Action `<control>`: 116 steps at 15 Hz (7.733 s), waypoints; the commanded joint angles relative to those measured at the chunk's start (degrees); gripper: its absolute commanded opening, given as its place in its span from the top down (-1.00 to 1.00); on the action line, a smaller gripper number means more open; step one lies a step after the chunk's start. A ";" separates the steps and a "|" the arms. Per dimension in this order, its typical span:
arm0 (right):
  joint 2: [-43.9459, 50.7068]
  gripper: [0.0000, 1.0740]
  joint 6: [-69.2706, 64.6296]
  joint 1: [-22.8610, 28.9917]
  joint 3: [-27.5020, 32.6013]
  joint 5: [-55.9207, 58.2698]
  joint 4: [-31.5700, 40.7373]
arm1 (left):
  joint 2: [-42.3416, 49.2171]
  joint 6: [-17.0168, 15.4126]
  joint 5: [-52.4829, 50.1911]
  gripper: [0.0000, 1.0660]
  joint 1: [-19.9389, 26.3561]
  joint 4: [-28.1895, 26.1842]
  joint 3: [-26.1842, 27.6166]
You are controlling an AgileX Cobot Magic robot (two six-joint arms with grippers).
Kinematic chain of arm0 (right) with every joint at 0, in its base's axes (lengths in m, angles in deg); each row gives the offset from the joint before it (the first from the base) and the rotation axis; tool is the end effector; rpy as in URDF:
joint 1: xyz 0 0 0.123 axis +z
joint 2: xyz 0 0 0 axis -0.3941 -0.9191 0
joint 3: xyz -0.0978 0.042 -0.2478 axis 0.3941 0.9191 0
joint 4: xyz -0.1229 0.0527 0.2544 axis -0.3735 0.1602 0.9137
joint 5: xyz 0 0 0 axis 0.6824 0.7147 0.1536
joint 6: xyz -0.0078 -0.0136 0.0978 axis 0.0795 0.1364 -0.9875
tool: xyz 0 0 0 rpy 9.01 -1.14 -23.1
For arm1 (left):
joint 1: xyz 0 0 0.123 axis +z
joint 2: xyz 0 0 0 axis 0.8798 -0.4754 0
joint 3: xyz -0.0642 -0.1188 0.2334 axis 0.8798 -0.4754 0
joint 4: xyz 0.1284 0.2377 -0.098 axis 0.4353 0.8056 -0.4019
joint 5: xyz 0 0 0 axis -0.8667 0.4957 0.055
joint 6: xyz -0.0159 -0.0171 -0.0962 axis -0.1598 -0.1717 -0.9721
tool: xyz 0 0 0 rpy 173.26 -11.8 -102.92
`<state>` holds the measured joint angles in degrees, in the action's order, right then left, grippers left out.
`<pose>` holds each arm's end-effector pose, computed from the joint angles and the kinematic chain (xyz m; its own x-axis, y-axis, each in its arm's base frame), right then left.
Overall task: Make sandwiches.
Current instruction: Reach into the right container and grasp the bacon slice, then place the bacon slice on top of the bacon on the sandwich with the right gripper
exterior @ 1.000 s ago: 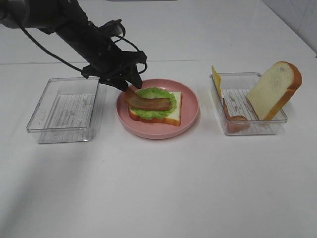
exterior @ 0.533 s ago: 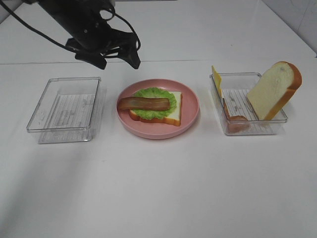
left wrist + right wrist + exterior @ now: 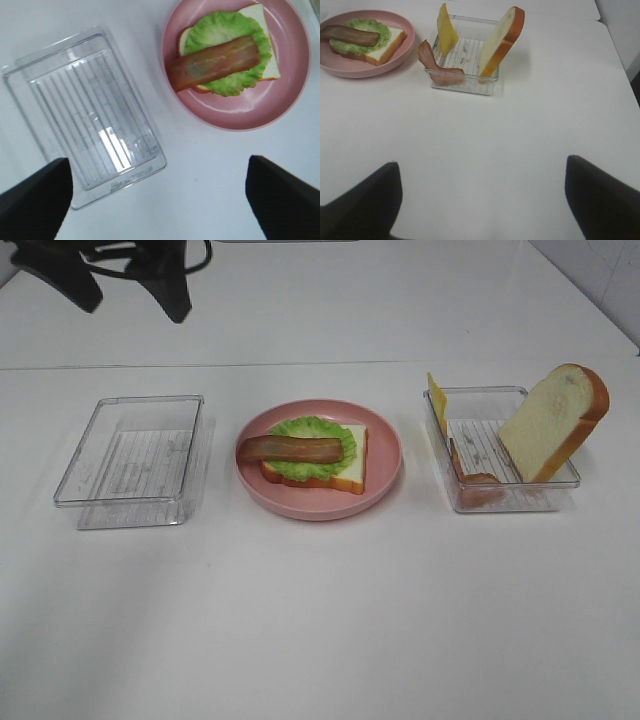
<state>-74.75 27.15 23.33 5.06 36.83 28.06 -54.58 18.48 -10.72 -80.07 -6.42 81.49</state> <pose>0.0475 0.0090 0.2922 -0.4478 -0.0676 -0.8916 -0.1119 0.9935 -0.0191 0.4140 -0.1432 0.3132 -0.8534 0.3144 -0.4157 0.3594 0.9326 -0.0324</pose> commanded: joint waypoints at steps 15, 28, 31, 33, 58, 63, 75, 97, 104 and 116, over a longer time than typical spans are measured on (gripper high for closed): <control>0.74 -0.45 -0.34 -0.29 0.11 -0.52 -0.29 | 69.33 -0.29 -11.52 -0.63 0.06 2.23 -53.80; -5.10 -0.36 -3.78 -0.29 -1.43 -10.14 -0.63 | 107.83 1.55 -10.26 -0.63 0.06 4.87 -75.40; -16.21 -0.36 -3.78 -0.29 -1.43 -18.33 0.17 | 107.83 1.66 -9.91 -0.63 0.06 2.98 -75.75; -29.28 -0.36 -3.55 -0.29 -4.18 -21.54 2.18 | 107.83 1.66 -9.91 -0.63 0.06 2.64 -75.75; -122.61 -0.18 3.61 9.91 -63.37 -1.66 9.34 | 107.83 1.89 -9.91 -0.63 0.06 2.98 -75.75; -123.42 0.05 3.72 9.80 -63.37 -2.52 9.11 | 107.83 1.89 -9.91 -0.63 0.06 2.98 -75.75; -123.24 1.00 3.72 9.80 -63.37 -0.80 9.57 | 107.83 1.89 -9.91 -0.63 0.06 2.98 -75.75; -119.63 1.00 24.35 17.13 -63.20 -13.18 56.89 | 107.83 1.95 -9.91 -0.63 0.06 2.98 -75.75; -129.55 1.00 29.56 17.07 -63.20 -13.81 69.67 | 107.83 1.95 -9.91 -0.63 0.06 2.98 -75.75; -128.86 0.48 18.74 17.07 -63.20 -22.23 45.66 | 107.83 2.01 -9.91 -0.63 0.06 2.98 -75.75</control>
<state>-204.01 46.23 40.51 -58.19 14.71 74.12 52.05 20.43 -20.91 -80.07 -3.44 5.98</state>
